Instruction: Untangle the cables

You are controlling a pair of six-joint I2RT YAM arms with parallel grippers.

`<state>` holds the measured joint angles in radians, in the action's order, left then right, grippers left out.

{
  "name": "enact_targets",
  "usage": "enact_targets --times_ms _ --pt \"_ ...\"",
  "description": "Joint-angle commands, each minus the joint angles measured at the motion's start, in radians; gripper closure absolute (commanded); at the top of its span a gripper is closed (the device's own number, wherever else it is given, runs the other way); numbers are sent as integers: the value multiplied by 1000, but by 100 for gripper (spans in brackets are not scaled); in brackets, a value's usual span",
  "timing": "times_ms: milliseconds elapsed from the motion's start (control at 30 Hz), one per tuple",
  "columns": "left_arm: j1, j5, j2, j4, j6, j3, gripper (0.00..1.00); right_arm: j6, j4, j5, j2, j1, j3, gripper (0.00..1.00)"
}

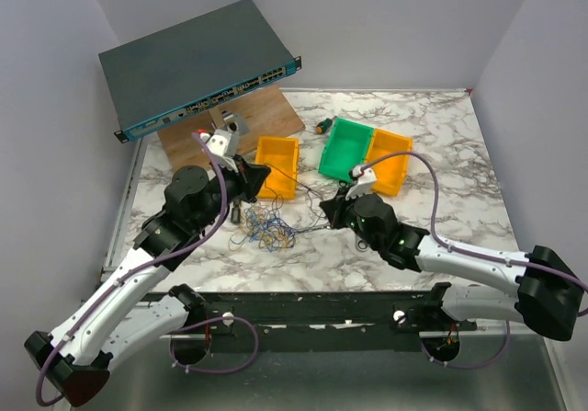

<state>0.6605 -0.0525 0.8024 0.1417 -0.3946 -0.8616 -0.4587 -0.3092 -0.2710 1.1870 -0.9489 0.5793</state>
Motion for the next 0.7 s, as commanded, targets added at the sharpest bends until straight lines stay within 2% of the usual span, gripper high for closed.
enact_targets --times_ms 0,100,233,300,400,467,567,667 --pt "-75 265 -69 105 -74 14 100 -160 201 -496 -82 2 -22 99" --pt "-175 291 -118 136 -155 62 100 -274 344 -690 -142 17 -21 99" --pt "-308 294 -194 152 -235 132 100 -402 469 -815 -211 54 -38 99" --pt "-354 295 -226 158 -268 154 100 -511 574 -863 -228 74 -31 99" --pt "-407 279 -262 157 -300 172 100 -758 795 -946 -244 84 -4 99" --pt "-421 230 -269 129 -294 180 100 -683 755 -931 -260 84 -3 99" --pt "-421 115 -239 75 -262 175 100 -347 501 -763 -286 84 -27 99" --pt "-421 31 -196 51 -255 165 100 -249 422 -657 -301 83 -25 87"
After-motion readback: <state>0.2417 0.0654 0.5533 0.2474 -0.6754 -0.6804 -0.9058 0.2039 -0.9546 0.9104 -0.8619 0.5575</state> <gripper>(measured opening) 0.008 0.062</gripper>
